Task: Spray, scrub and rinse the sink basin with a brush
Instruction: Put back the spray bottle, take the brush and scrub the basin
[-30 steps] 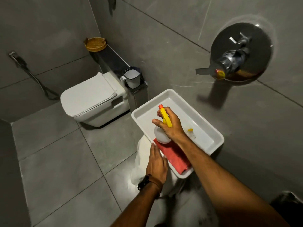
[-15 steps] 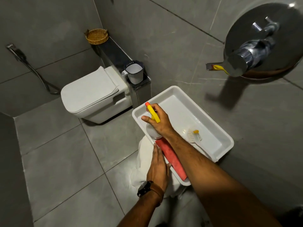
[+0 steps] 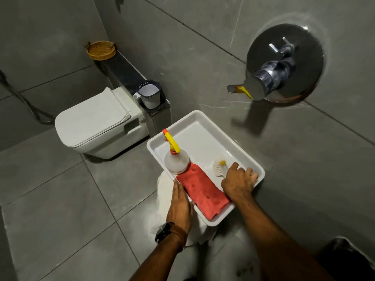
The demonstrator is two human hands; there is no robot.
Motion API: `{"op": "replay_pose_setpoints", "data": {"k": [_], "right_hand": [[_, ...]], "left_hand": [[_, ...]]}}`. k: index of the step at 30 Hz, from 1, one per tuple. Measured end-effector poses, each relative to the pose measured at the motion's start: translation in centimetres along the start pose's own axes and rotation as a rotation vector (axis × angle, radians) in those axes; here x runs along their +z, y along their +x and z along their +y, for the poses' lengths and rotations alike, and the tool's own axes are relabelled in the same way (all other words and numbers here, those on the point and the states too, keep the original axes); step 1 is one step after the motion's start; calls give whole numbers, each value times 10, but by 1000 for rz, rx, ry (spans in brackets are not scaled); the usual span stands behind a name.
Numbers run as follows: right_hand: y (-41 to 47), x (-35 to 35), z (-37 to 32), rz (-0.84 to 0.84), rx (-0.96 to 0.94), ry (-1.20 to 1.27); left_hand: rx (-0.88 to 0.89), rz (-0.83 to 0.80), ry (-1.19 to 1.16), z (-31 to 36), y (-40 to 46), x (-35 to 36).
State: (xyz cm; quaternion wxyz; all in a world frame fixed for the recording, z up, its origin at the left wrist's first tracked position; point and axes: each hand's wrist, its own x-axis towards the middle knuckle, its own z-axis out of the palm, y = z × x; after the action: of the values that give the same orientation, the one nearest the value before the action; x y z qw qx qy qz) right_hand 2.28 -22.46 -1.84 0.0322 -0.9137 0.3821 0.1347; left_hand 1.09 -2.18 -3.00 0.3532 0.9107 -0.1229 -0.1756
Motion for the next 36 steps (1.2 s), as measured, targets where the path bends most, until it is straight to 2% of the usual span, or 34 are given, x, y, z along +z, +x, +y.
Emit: {"op": "replay_pose_setpoints", "data": {"k": [2,4,10,20,26,33,36], "right_hand": [[-6,4,10,-70,-54,-81],[-13,3,15,-46,-121,-87],[-46,-26,47,-23,-176,170],[-163,-88,169,176,21,398],[-235,-98,248,291,128,418],[-343,-94,332,426,302,487],[-392,-69,368,413,423,457]], "left_hand": [[10,2,25,5,-4,-2],[16,14,42,11,-9,-3],[24,-6,-2,47,-39,2],[308,-138,-12,161,-127,46],[471,-232,-4,210,-190,72],[610,-420,51,235,-270,114],[646,-488,101,232,-293,139]]}}
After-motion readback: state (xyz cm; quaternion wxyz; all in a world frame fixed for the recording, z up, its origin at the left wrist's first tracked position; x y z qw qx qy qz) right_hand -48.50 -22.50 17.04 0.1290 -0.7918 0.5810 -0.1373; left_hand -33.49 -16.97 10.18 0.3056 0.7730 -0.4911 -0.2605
